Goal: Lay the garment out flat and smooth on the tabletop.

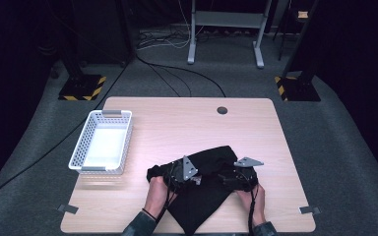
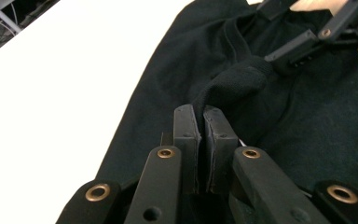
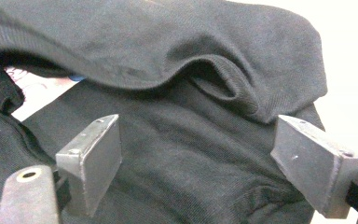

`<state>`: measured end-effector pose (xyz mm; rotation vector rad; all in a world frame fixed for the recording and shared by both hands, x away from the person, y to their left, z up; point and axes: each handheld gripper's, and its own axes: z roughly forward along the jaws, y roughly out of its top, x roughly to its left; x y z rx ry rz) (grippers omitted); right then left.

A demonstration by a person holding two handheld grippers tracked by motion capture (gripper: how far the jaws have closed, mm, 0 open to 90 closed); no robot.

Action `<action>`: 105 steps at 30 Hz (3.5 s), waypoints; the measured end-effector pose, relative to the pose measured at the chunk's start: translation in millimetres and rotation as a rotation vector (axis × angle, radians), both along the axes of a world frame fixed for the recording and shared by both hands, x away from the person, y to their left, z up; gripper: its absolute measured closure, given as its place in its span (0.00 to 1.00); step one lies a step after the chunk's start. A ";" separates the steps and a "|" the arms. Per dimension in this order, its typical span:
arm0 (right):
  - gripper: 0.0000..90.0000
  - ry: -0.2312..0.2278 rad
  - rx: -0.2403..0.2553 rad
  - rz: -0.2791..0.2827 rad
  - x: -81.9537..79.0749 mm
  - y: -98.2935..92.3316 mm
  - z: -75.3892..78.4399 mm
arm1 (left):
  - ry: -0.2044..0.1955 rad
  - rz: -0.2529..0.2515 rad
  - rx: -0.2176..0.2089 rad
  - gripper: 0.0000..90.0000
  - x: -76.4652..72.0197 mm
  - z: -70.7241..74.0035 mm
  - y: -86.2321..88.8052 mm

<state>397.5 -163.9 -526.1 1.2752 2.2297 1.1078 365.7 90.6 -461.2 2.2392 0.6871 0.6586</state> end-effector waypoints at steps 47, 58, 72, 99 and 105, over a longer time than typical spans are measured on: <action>0.17 0.001 -0.015 0.003 -0.3 1.9 -0.2 | 0.004 0.130 0.021 0.94 76.5 37.8 41.5; 0.17 -0.002 -0.027 0.004 -0.8 3.1 -0.3 | 0.049 0.174 0.000 0.94 102.6 38.2 54.8; 0.16 -0.007 -0.051 0.007 -1.4 5.2 -0.5 | 0.111 0.249 0.010 0.94 142.6 32.5 69.6; 0.16 -0.007 -0.044 0.009 -1.0 4.5 -0.5 | 0.224 0.471 -0.008 0.20 163.2 -11.2 93.4; 0.16 -0.007 -0.050 0.008 -1.2 5.2 -0.5 | 0.201 0.419 -0.036 0.15 134.7 -7.0 96.1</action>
